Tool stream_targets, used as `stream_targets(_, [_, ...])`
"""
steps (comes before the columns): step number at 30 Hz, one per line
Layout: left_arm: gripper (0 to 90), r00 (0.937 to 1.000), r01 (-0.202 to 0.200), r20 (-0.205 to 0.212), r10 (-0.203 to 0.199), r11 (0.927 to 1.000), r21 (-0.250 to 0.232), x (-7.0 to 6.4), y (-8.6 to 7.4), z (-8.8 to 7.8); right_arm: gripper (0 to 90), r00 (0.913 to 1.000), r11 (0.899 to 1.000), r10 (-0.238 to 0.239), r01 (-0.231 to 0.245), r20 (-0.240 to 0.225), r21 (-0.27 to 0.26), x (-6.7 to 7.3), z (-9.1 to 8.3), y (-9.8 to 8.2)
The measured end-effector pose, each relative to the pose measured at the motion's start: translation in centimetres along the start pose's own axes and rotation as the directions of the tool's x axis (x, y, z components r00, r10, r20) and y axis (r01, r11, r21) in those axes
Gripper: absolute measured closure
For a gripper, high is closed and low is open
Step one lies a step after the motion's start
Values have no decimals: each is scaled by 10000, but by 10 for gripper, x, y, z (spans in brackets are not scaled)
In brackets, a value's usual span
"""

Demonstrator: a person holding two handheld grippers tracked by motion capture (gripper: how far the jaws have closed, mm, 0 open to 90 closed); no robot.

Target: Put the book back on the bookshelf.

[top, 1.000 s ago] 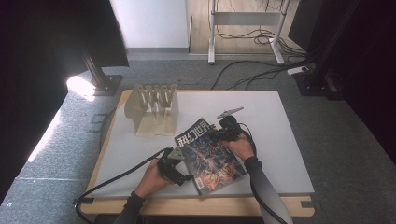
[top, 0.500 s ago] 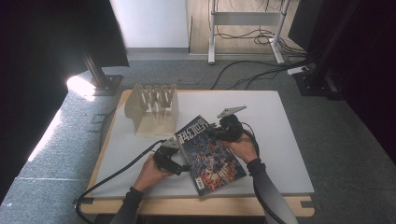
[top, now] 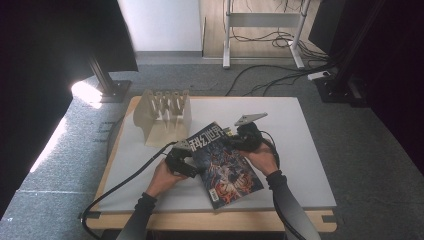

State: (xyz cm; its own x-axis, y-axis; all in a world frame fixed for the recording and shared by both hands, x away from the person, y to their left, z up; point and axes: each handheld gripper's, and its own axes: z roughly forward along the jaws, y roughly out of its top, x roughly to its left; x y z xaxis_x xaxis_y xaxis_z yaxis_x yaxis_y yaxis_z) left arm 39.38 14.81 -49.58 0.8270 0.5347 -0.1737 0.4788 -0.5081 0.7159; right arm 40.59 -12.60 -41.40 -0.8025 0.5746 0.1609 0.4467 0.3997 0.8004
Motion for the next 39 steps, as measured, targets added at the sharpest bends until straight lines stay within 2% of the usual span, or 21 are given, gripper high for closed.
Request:
stream_targets(4, [87,9982,-432,-426,431,9991,-10,-4,13,-12,804,10000,9998,4,-3,30,-206,0,-4,3])
stream_targets(7, [87,9963,-660,-568,643,9974,-290,-7,24,-23,800,9999,9993,-87,90,95,-366,1,-8,6])
stream_targets(10, [91,9952,-683,-745,627,9948,-753,-8,36,-33,798,9999,9983,-100,105,94,-572,2,-12,9])
stream_targets(15, [102,9941,-691,-891,615,9941,-842,-6,45,-32,793,9998,9966,-180,188,111,-806,3,-18,12])
stream_targets(17, [111,9916,-770,-1097,685,9942,-755,-5,44,-30,793,9997,9965,-208,218,141,-812,2,-19,11])
stream_targets(18, [126,9913,-797,-1094,728,9950,-606,-4,44,-29,792,9997,9964,-210,221,140,-822,2,-19,10])
stream_targets(20, [186,9960,-652,-636,623,9969,-448,-3,43,-26,796,9997,9959,-219,226,87,-879,1,-19,9])
stream_targets(23, [250,9955,-665,-687,646,9975,-256,-3,44,-25,798,9997,9954,-260,262,33,-926,2,-19,10])
stream_targets(25, [385,9959,-704,-598,684,9970,-329,-3,45,-27,800,9994,9955,-324,334,126,-882,3,-20,11])
stream_targets(30, [566,9947,-998,-298,981,9929,-653,-8,51,-42,800,9989,9958,-336,362,314,-847,2,-23,13])
stream_targets(35, [638,9878,-1465,-656,1412,9856,-843,-17,60,-55,803,9983,9925,-317,372,488,-1162,-1,-29,12])
stream_targets(39, [683,9741,-2068,-1168,1937,9719,-1129,-25,67,-67,803,9969,9877,-420,515,671,-1479,-1,-35,14])
